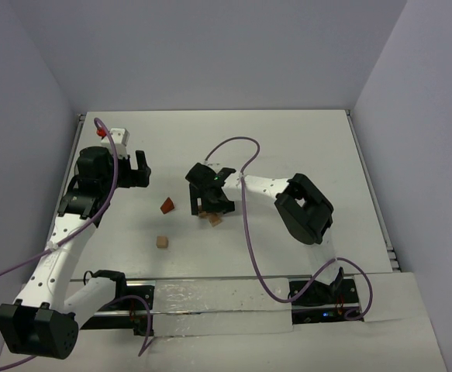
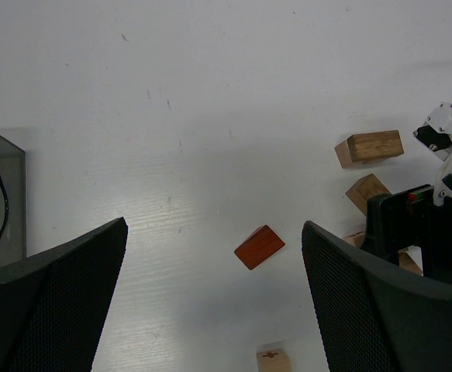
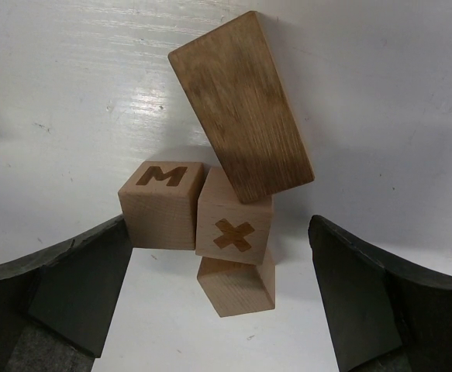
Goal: Build the wood block tower
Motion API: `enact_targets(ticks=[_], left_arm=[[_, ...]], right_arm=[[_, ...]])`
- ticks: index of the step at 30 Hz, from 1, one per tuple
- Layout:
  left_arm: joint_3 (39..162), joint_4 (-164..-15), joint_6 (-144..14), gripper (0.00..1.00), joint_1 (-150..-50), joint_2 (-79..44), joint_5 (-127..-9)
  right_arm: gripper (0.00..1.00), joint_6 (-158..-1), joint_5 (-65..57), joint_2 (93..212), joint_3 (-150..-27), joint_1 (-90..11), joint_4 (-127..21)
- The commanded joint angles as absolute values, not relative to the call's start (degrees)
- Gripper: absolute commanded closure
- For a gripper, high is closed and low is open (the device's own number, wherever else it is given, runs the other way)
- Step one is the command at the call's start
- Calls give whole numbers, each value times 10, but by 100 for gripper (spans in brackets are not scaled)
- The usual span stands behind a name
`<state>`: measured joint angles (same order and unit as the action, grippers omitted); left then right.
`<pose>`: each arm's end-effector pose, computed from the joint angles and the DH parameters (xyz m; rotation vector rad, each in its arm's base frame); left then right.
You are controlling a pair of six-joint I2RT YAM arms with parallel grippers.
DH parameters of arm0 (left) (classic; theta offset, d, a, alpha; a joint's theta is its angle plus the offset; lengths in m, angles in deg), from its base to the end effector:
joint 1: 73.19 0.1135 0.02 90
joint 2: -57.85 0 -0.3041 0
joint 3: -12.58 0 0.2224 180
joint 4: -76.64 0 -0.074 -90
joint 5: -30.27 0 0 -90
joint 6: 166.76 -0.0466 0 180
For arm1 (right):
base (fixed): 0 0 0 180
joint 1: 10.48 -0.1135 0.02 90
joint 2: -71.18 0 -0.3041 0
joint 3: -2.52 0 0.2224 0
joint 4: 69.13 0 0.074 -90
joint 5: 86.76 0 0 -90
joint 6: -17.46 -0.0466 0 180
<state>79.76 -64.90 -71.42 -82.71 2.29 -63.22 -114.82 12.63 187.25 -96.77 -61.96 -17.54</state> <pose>0.1705 -0.0315 0.3547 0.1129 2.0426 -0.2244 0.2618 0.3167 0.2109 -0.1780 2.7511 0.2296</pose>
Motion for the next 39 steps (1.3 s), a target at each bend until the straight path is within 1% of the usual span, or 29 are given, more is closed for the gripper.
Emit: enact_targets(ticks=[1, 9, 12, 19, 29, 33, 39], left_arm=[[816, -674, -715, 1, -823, 20, -642], [817, -675, -715, 1, -823, 19, -644], [818, -674, -715, 1, -823, 18, -645], [816, -675, -715, 1, -823, 18, -644], [819, -674, -714, 1, -823, 17, -647], [818, -673, -714, 1, -823, 17, -647], [818, -675, -715, 1, -823, 17, -646]], right_arm=[[0, -1145, 136, 1846, -967, -619, -191], [2, -1155, 135, 1852, -995, -617, -173], [7, -1162, 134, 1855, -1016, -618, -160], [13, -1171, 135, 1858, -1031, -619, -145], [13, -1170, 154, 1872, -1038, -622, -131], [16, -1170, 156, 1877, -1041, -623, -129], [17, -1170, 161, 1887, -1048, -625, -123]])
